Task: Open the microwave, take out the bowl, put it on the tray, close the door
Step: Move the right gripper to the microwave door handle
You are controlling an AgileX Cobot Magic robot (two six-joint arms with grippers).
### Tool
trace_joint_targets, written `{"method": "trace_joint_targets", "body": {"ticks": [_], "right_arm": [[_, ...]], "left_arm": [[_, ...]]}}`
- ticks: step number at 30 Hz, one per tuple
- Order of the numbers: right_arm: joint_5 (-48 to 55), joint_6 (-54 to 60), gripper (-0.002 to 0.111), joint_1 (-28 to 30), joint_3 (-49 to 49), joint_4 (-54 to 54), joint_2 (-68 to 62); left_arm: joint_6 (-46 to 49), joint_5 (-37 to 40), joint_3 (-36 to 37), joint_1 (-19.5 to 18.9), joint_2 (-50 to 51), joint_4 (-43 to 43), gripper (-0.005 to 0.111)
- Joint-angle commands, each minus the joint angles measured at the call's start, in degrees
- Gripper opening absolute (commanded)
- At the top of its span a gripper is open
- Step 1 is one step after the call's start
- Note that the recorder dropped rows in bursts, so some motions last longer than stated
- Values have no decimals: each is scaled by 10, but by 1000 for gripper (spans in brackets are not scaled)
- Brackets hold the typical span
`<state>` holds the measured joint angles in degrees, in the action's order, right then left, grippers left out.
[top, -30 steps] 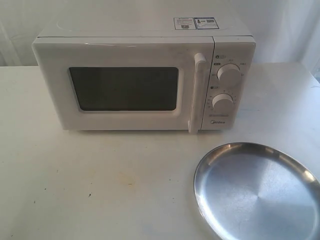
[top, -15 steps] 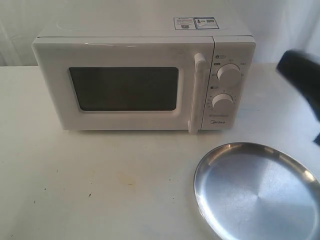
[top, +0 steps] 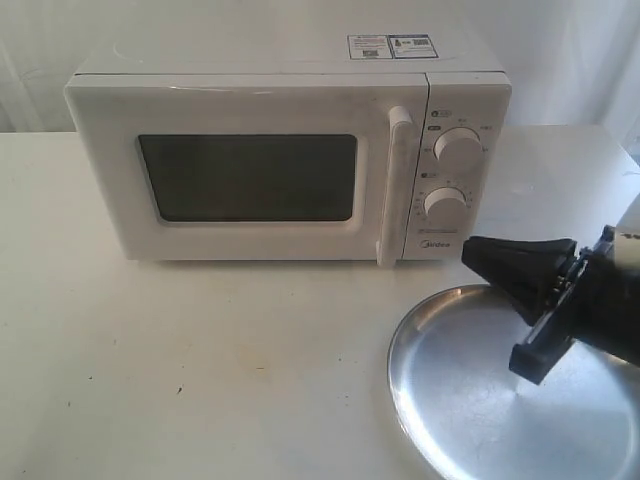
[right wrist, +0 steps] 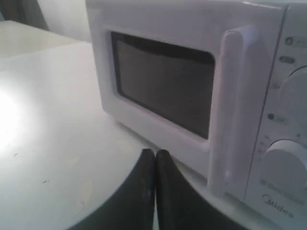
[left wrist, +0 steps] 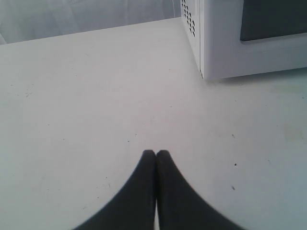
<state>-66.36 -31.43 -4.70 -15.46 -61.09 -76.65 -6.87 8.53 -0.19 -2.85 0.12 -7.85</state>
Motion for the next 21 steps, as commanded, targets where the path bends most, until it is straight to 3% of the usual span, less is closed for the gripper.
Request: {"method": "trace_joint_targets", "body": {"ticks": [1, 7, 15, 21], "right_arm": [[-36, 73, 0, -2, -2, 90, -62], [-35, 88, 0, -48, -51, 126, -143], [146, 148, 0, -147, -146, 204, -202], [139, 173, 2, -155, -170, 238, -202]], "left_arm": [[-3, 0, 2, 1, -1, 1, 0], [-3, 0, 2, 1, -1, 1, 0], [-3, 0, 2, 1, -1, 1, 0], [-3, 0, 2, 1, -1, 1, 0]]}}
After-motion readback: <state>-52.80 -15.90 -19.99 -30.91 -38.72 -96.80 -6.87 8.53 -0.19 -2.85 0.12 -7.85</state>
